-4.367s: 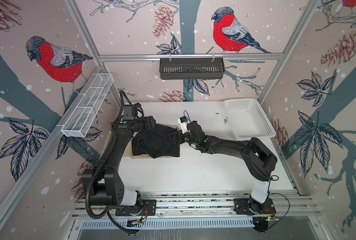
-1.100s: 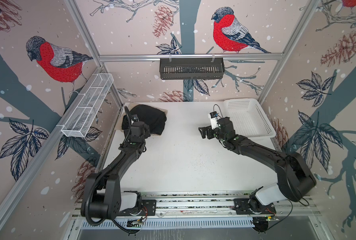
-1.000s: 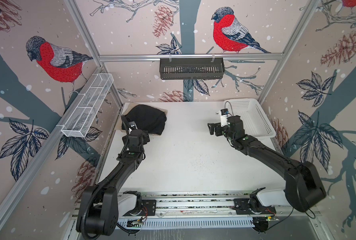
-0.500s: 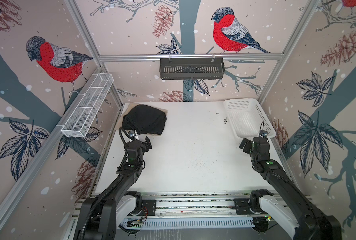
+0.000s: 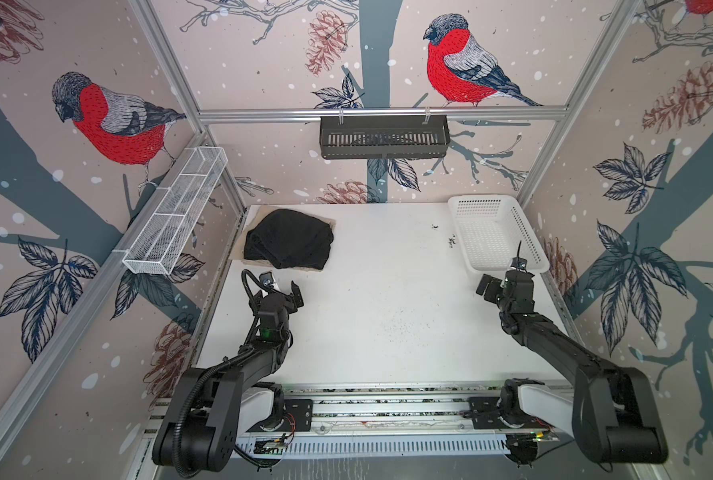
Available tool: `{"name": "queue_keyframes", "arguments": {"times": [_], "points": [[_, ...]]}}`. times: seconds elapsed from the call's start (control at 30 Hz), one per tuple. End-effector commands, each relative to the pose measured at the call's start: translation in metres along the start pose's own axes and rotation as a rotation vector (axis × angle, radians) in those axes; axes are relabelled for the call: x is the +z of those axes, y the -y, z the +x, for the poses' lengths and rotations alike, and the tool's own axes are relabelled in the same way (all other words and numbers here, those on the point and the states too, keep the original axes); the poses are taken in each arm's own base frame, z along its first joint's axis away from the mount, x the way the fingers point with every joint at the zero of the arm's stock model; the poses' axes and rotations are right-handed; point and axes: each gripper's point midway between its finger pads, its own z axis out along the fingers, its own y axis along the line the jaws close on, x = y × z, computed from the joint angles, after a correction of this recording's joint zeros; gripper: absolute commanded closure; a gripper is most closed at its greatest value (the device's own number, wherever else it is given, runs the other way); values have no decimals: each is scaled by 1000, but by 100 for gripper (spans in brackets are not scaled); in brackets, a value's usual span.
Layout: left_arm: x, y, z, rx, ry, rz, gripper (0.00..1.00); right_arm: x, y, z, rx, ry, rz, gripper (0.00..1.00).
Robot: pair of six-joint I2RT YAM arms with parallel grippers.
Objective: Fold and stack the shorts
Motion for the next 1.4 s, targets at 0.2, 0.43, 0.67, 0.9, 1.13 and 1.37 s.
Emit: {"name": "queue_keyframes", "arguments": {"times": [0.2, 0.43, 0.67, 0.9, 1.13, 1.37], "points": [[10, 13, -51, -1, 212, 36, 2, 4, -30, -47, -133, 330, -142, 0], [23, 16, -52, 68, 219, 18, 3, -7, -36, -43, -203, 436, -145, 0], [27, 20, -37, 95, 230, 47, 3, 6, -30, -33, -182, 400, -134, 0], [37, 18, -39, 72, 210, 60, 2, 8, -29, -33, -174, 392, -140, 0], [37, 18, -38, 73, 210, 61, 2, 9, -29, -33, -172, 387, -142, 0], [37, 18, -38, 73, 209, 60, 2, 11, -26, -34, -160, 380, -124, 0]]}}
